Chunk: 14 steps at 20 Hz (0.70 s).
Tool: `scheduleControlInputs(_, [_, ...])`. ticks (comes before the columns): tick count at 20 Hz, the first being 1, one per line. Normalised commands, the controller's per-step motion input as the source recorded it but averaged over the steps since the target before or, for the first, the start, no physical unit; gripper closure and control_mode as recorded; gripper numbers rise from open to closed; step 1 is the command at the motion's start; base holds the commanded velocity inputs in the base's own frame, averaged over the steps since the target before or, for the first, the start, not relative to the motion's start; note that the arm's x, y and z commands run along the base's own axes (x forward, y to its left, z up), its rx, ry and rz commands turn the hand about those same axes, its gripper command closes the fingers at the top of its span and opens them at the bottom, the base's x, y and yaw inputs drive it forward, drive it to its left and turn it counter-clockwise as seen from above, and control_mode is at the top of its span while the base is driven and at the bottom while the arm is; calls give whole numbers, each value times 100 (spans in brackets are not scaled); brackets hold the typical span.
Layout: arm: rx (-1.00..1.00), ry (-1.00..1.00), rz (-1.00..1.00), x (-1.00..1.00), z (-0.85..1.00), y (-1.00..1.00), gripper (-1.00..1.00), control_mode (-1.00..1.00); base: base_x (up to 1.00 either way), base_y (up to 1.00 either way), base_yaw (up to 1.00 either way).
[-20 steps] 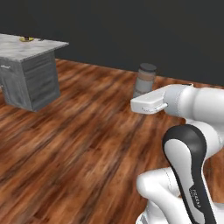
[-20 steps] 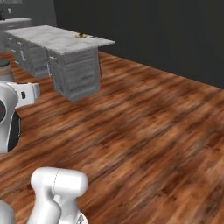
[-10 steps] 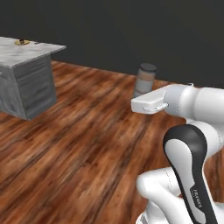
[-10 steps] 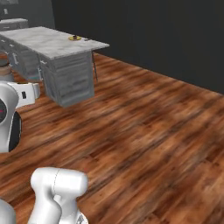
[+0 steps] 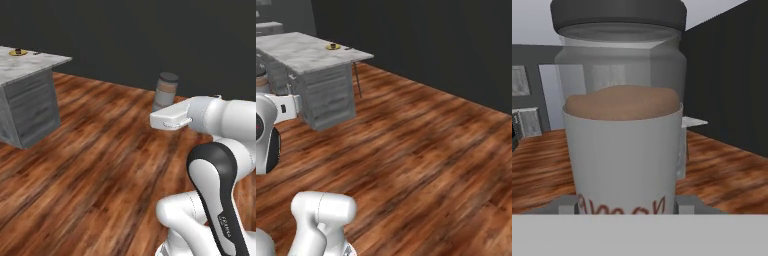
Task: Take the cinnamon bottle from the cabinet and place it on the dining table, next to the plate with the cupcake. Then take the chocolate from the dining counter and place it on the cupcake plate.
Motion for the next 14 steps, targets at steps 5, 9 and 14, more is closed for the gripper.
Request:
scheduleControlInputs(5, [0,0,0,0,0,0,100,100,90,-8,3])
scheduleControlInputs(9, [0,0,0,0,0,0,100,100,91,-4,2])
scheduleControlInputs(14, [0,0,0,0,0,0,100,100,93,0,0])
